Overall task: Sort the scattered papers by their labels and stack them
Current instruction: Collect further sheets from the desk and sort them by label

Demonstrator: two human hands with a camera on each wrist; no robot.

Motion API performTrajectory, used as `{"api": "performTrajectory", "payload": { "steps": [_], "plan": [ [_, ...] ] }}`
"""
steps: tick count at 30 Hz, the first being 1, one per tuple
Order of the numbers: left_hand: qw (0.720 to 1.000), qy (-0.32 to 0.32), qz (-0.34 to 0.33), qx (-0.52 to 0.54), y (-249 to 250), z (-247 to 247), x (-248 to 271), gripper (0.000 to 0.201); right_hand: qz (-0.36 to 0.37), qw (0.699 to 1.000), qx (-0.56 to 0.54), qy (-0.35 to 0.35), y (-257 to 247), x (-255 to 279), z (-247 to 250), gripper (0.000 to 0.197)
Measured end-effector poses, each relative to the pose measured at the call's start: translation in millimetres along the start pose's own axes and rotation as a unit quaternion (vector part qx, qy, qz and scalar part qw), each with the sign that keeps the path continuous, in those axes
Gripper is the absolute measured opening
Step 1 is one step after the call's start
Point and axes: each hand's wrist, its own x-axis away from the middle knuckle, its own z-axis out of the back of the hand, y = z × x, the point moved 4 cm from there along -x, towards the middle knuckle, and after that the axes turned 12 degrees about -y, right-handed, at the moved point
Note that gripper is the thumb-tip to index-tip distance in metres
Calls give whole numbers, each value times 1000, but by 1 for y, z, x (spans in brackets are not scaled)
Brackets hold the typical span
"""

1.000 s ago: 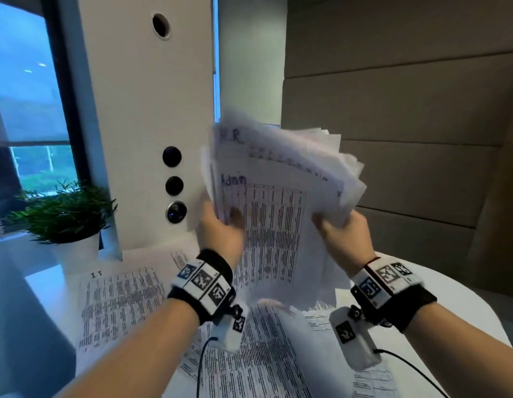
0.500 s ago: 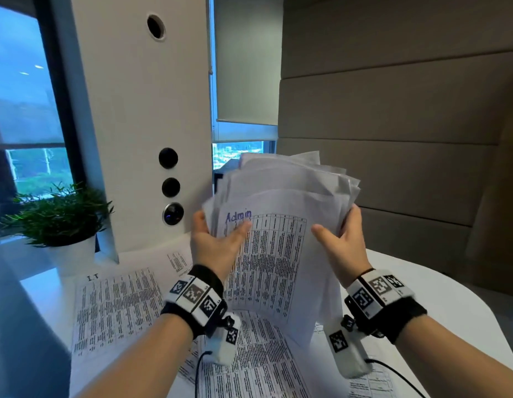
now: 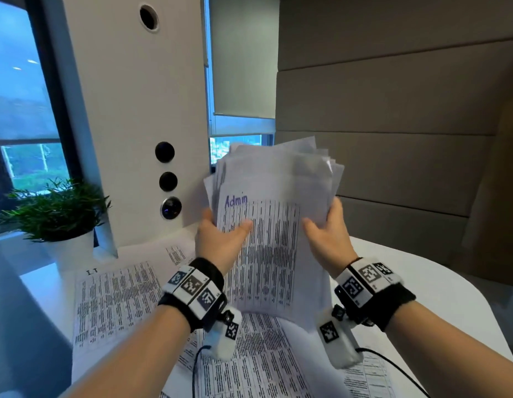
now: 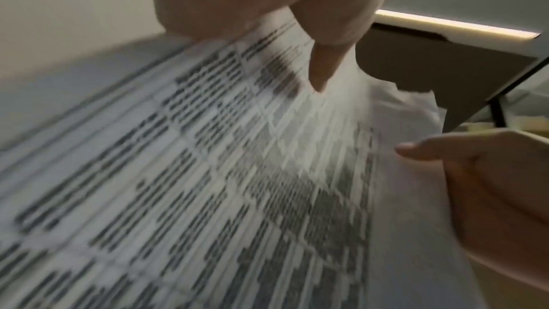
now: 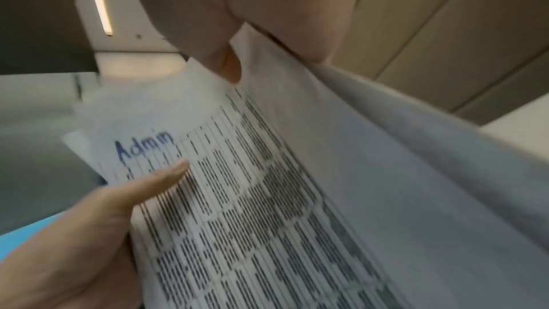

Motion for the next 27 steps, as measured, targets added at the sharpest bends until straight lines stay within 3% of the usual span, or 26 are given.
{"api": "performTrajectory", "payload": {
  "steps": [3,6,9,11,13,17,21,27],
  "plan": [
    [994,-41,92,-33,-27,0,0,41,-130,989,18,-74,40,10,2,54],
    [994,25,93,-48,-28,18,-9,26,-194,961,117,-156,63,18,11,49],
    [990,88,107,-39,-23,38,-17,28,-287,875,309,-238,82,31,22,57],
    [985,124,122,-23,-26,46,-17,34,-366,808,361,-290,95,44,22,71],
    [978,154,139,-13,-33,51,-14,40,-395,769,376,-332,101,53,13,82],
    [965,202,169,6,-41,62,-9,47,-368,770,383,-353,98,55,-18,100],
    [952,236,195,20,-46,77,-14,60,-359,728,455,-367,104,58,-49,123],
    [954,233,188,24,-48,83,-21,65,-341,749,441,-359,108,56,-50,75]
  ]
}}
